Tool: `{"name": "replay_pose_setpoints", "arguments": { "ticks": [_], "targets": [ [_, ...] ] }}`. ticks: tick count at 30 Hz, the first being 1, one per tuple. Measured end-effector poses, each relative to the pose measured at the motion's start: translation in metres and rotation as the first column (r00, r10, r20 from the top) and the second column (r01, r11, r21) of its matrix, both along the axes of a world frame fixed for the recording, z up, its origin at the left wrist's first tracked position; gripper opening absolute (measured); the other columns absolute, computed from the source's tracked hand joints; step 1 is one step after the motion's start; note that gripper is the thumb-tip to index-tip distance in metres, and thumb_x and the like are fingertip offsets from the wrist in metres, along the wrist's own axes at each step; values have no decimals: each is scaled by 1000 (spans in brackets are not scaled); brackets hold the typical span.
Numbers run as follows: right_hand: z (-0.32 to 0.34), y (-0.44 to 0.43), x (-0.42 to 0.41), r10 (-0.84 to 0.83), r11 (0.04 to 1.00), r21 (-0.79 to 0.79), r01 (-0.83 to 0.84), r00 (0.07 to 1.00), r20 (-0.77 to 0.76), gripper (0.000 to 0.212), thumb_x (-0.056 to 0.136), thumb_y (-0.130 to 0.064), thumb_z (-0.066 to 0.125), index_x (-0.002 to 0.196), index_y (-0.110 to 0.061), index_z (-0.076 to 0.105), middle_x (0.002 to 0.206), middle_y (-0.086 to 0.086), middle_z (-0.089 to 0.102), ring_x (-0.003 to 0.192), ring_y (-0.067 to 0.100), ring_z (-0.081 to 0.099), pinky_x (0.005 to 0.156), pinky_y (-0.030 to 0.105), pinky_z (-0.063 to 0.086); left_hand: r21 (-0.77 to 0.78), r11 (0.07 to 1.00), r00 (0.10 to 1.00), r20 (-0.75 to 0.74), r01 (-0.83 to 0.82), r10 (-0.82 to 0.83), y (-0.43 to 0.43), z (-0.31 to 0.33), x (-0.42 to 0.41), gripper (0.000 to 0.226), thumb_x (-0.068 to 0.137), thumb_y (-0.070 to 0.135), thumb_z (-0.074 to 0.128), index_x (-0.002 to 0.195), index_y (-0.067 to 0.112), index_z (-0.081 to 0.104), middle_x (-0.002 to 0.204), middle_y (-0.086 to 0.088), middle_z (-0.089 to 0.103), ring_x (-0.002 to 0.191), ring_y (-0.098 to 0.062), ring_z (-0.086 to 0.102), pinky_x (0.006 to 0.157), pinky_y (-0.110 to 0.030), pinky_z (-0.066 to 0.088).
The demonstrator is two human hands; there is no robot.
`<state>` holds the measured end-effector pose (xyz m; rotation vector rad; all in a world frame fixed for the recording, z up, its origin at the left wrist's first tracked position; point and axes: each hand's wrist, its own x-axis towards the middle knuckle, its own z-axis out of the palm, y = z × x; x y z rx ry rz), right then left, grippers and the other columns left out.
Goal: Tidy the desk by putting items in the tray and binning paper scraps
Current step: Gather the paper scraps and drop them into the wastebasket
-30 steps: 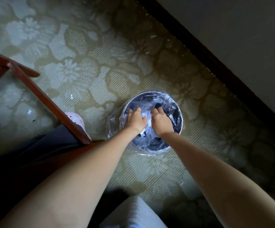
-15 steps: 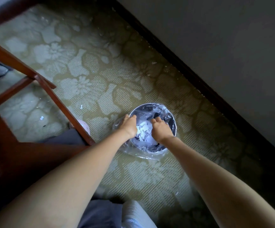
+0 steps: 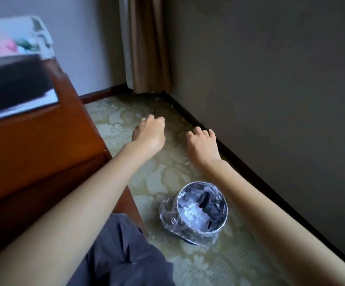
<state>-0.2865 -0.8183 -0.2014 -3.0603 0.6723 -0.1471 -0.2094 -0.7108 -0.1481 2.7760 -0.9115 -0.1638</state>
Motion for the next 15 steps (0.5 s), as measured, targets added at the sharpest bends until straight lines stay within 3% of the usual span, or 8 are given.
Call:
{"name": "replay_pose_setpoints", "arguments": {
  "ticks": [6, 9, 11, 13, 15],
  "targets": [
    [70, 91, 39, 209, 978, -65, -199, 917, 340, 24, 81, 3, 45, 102, 1, 58, 105, 21, 57, 95, 39, 57, 98, 43, 37, -135, 972, 944, 246, -192, 220, 101, 67, 17, 37, 95, 4, 33, 128, 10, 50, 127, -18, 53, 119, -36, 49, 97, -42, 40],
    [81, 150, 60, 343, 939, -115, -324, 861, 374, 14, 67, 4, 56, 79, -2, 61, 78, 18, 62, 67, 37, 61, 71, 38, 50, -135, 928, 882, 290, -348, 373, 161, 75, 27, 39, 94, 4, 32, 128, 9, 50, 127, -20, 54, 120, -38, 50, 100, -43, 39],
    [84, 189, 72, 426, 902, -97, -422, 824, 373, 14, 62, 2, 64, 74, -6, 60, 73, 15, 62, 61, 35, 61, 62, 34, 51, -132, 884, 840, 275, -449, 467, 202, 74, 31, 40, 94, 4, 32, 130, 9, 49, 129, -20, 53, 121, -38, 49, 101, -43, 39],
    [86, 228, 82, 523, 837, -69, -543, 757, 391, 18, 74, 3, 58, 91, -4, 60, 90, 18, 62, 76, 38, 61, 70, 38, 49, -131, 837, 798, 254, -532, 547, 241, 68, 35, 41, 94, 3, 33, 130, 9, 49, 131, -20, 52, 122, -38, 48, 101, -43, 39],
    [86, 265, 92, 613, 763, -44, -645, 700, 367, 37, 84, 2, 45, 120, -5, 49, 116, 18, 55, 99, 37, 55, 83, 43, 45, -123, 781, 748, 227, -613, 623, 278, 62, 38, 42, 92, 2, 34, 132, 8, 47, 135, -20, 49, 125, -38, 45, 102, -44, 37]
  ]
}}
